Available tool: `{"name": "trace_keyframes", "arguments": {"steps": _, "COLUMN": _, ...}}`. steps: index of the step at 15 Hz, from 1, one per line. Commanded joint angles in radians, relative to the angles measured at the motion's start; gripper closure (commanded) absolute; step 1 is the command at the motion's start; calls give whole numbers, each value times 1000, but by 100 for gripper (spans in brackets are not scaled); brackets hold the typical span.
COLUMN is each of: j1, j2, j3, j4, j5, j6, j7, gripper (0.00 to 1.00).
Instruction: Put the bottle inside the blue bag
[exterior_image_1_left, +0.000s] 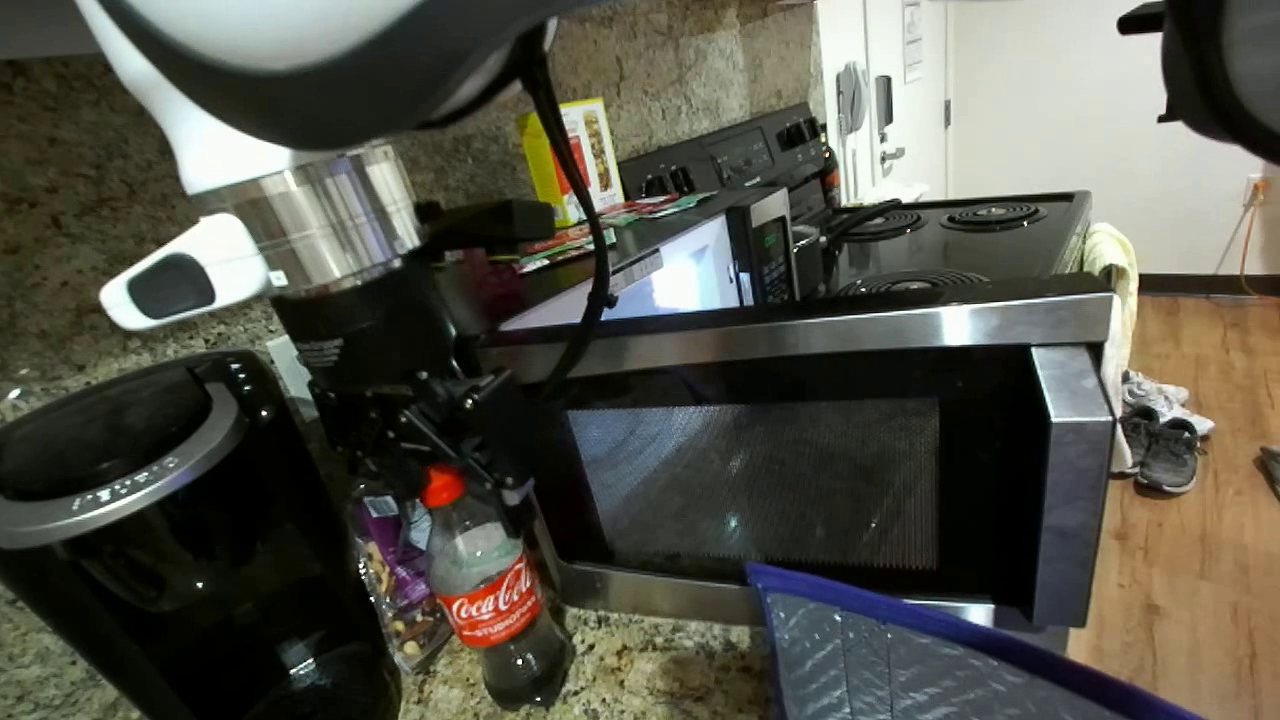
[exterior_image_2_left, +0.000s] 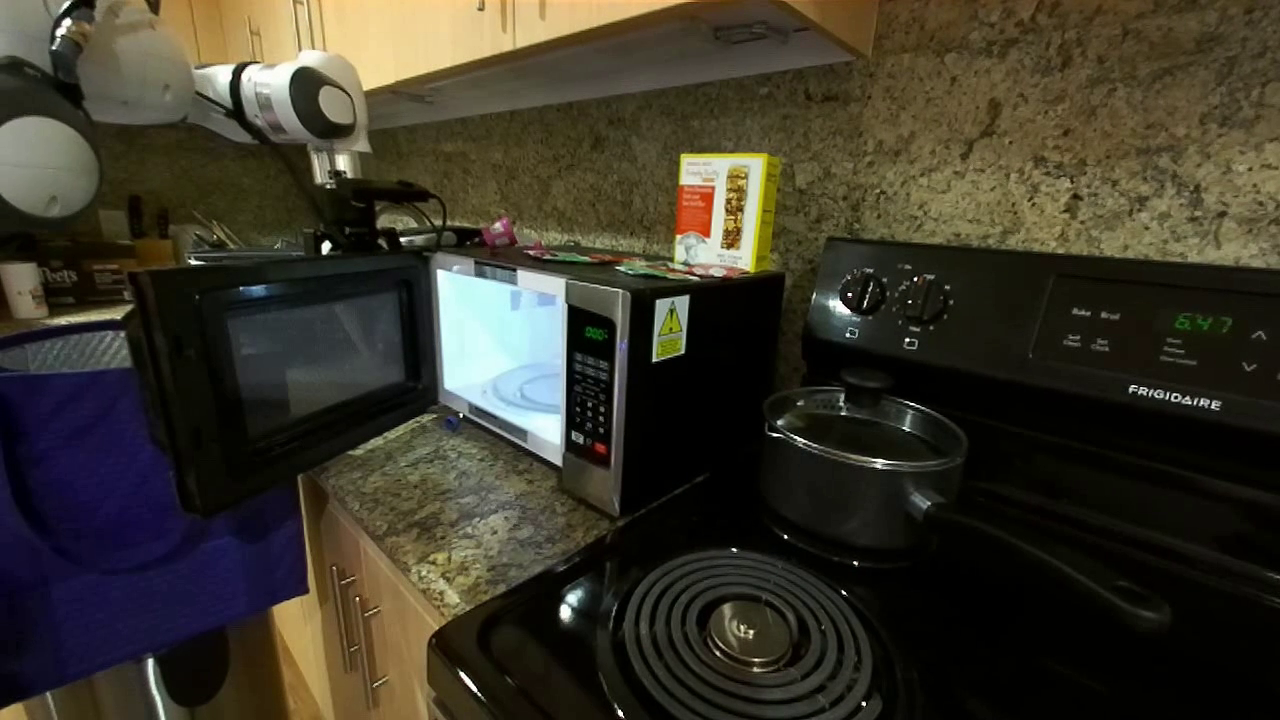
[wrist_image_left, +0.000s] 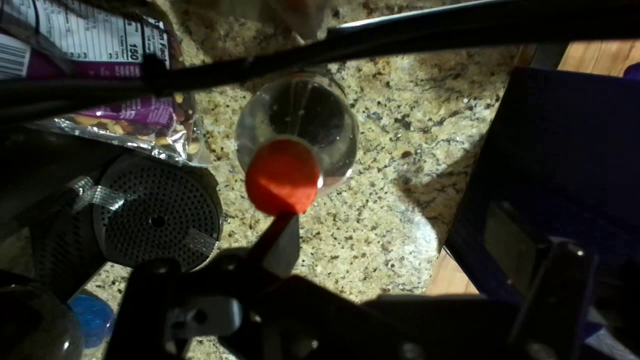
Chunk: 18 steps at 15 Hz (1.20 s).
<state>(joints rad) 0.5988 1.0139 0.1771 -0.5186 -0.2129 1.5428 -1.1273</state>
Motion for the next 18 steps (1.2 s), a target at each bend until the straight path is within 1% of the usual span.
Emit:
{"name": "trace_keyframes", "arguments": {"steps": 1, "j1": 20, "j2": 55, "j3": -25, "j4": 108, "j5": 9, "j6": -18, "j7": -48, "gripper": 0}}
{"name": "trace_keyframes", "arguments": {"steps": 4, "j1": 23, "j2": 56, "j3": -31, "j4": 131, "j5": 23, "j6": -27, "j7": -46, "gripper": 0}}
{"name": "trace_keyframes", "arguments": {"steps": 8, "j1": 16, "j2": 49, "j3": -25, "j4": 152, "j5": 57, "j6": -69, "j7": -37, "gripper": 0}}
{"name": "trace_keyframes", "arguments": {"steps": 15, "j1": 10, "j2": 80, "j3": -52, "j4": 181, "j5": 52, "j6": -46, "j7": -55, "gripper": 0}}
{"name": "trace_keyframes", "arguments": {"steps": 18, "j1": 4, "j2": 97, "j3": -52, "j4": 188, "j5": 58, "j6": -37, "j7": -77, "gripper": 0}}
